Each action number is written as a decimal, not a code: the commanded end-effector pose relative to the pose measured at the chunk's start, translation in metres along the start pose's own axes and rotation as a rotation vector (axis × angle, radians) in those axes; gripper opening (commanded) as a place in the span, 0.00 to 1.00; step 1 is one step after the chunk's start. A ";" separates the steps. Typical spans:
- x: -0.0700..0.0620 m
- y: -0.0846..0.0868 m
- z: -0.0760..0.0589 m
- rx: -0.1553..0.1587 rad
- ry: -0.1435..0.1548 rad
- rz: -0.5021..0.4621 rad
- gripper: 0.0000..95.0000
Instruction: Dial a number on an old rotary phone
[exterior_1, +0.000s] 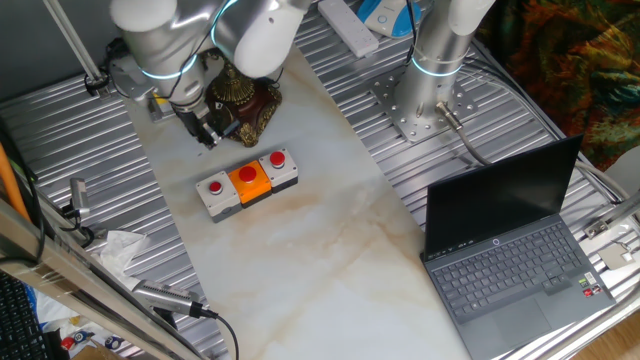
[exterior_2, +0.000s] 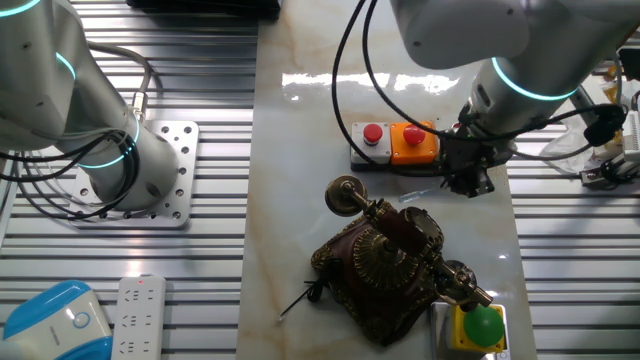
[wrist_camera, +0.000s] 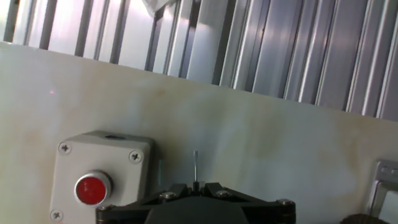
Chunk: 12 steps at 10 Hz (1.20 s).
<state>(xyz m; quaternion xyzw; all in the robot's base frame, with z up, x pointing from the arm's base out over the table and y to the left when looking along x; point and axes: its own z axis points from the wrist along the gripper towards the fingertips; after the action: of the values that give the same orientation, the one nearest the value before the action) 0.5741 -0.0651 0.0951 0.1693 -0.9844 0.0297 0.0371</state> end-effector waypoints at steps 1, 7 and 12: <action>0.000 -0.006 -0.002 0.045 0.018 -0.060 0.00; 0.002 -0.010 -0.013 0.076 0.002 -0.147 0.00; 0.007 -0.019 -0.031 0.078 -0.063 -0.212 0.00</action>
<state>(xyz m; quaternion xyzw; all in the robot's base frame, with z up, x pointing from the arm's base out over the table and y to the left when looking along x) 0.5748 -0.0833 0.1277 0.2736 -0.9600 0.0592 0.0043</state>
